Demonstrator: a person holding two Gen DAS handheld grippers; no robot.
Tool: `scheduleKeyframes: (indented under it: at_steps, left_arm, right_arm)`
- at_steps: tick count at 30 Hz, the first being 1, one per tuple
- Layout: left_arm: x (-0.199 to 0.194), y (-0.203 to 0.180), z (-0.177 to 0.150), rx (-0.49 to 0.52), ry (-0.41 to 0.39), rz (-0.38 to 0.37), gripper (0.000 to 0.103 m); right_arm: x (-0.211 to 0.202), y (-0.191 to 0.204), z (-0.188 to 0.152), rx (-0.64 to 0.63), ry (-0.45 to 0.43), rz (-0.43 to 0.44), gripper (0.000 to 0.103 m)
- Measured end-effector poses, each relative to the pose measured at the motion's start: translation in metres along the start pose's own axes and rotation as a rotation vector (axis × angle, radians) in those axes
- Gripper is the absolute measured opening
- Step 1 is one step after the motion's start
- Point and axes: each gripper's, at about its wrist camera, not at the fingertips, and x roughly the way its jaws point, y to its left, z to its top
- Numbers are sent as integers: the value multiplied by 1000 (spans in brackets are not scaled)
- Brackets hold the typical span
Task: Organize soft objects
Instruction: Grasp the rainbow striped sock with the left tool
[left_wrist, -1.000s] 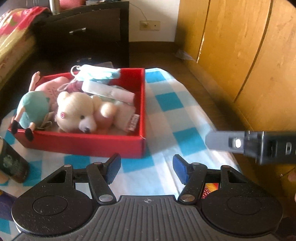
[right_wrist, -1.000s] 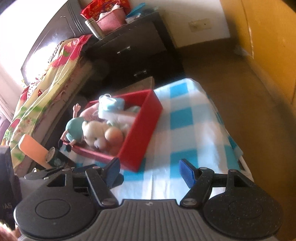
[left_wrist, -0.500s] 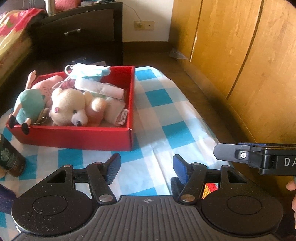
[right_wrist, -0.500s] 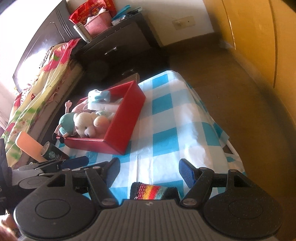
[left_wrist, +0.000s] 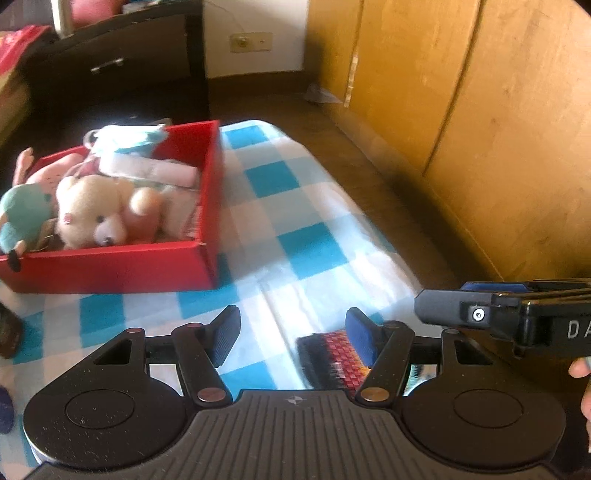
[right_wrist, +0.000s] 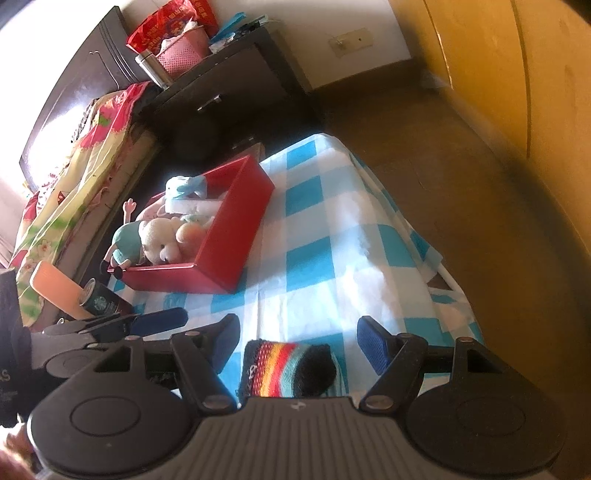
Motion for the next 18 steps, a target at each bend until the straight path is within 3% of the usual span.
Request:
scheduleKeyframes:
  at_steps: [9,18]
  left_arm:
    - [23,-38,-6,84,66,-77,65]
    - [41,-48,-13,96,117,-25,65]
  right_arm:
    - [-18,-20,-21,35,-2,-49,49]
    - [-28,-23,-28,-28,25,-127,49]
